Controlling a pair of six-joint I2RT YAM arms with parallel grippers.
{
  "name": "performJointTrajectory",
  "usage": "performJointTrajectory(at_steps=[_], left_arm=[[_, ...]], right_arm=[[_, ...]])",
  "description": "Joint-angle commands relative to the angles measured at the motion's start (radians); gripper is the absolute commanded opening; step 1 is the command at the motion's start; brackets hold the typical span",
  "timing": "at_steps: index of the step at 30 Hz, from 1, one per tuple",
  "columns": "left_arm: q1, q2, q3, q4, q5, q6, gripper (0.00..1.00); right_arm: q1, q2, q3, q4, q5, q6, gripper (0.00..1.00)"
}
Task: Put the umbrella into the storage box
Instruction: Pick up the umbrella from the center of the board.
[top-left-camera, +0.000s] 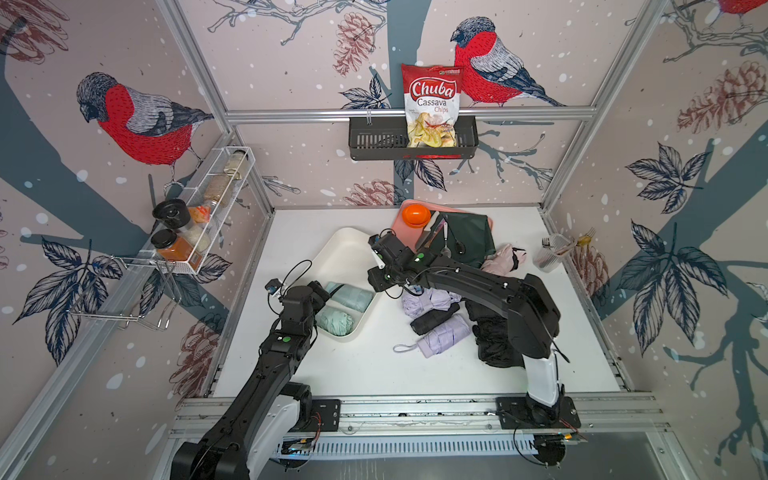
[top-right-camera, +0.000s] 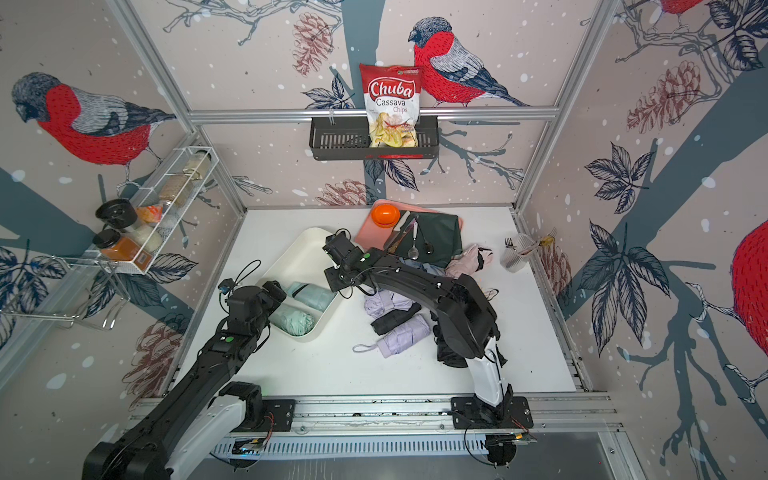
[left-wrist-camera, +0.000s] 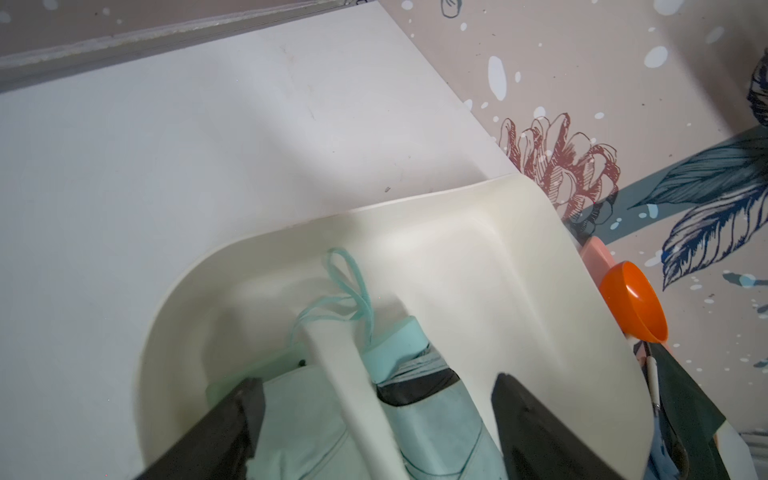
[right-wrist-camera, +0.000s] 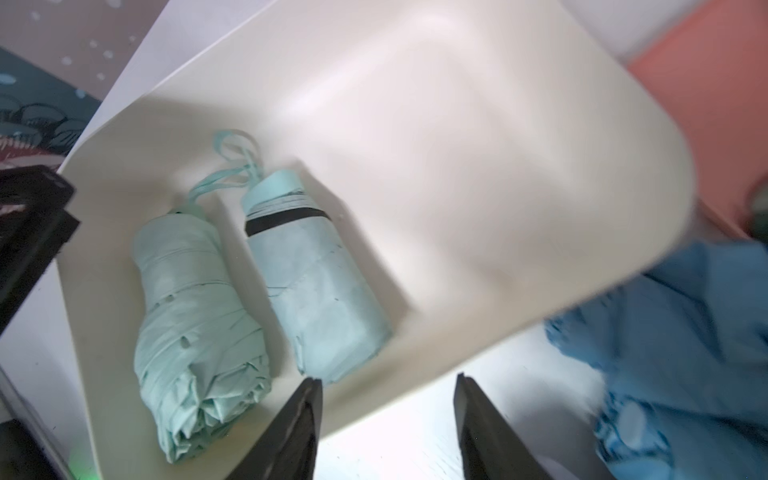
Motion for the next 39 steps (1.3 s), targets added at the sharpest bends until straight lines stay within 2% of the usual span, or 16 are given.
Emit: performJointTrajectory(at_steps=[1, 5, 13, 18, 20, 22, 33, 39], left_arm=[[-0.066, 0.018, 0.056, -0.023, 0.015, 0.111, 0.92], [-0.238, 0.102, 0.145, -0.026, -0.005, 0.214, 0.93], [-0.550, 0.362, 0.312, 0.058, 0.117, 0.481, 0.91], [-0.654, 0.498, 0.416, 0.061, 0.189, 0.608, 0.91], [-0.697, 0.551, 0.457, 0.068, 0.233, 0.663, 0.91], [-0.738, 0.605, 0.501, 0.083, 0.273, 0.708, 0.90], [-0.994, 0.931, 0.749, 0.266, 0.511, 0.980, 0.90], [-1.088, 1.159, 0.969, 0.191, 0.483, 1.140, 0.82]], right_arm=[[-0.029, -0.122, -0.154, 0.105, 0.118, 0.125, 0.56], [-0.093, -0.285, -0.339, 0.144, 0.184, 0.195, 0.58], [-0.260, -0.558, -0.609, 0.167, 0.263, 0.269, 0.69], [-0.382, -0.745, -0.733, 0.156, 0.284, 0.286, 0.85], [-0.427, -0.816, -0.779, 0.144, 0.316, 0.293, 1.00], [-0.482, -0.870, -0.809, 0.128, 0.319, 0.289, 1.00], [-0.940, -0.993, -0.865, 0.093, 0.143, 0.202, 1.00], [-1.192, -1.054, -0.877, 0.111, -0.030, 0.146, 1.00]])
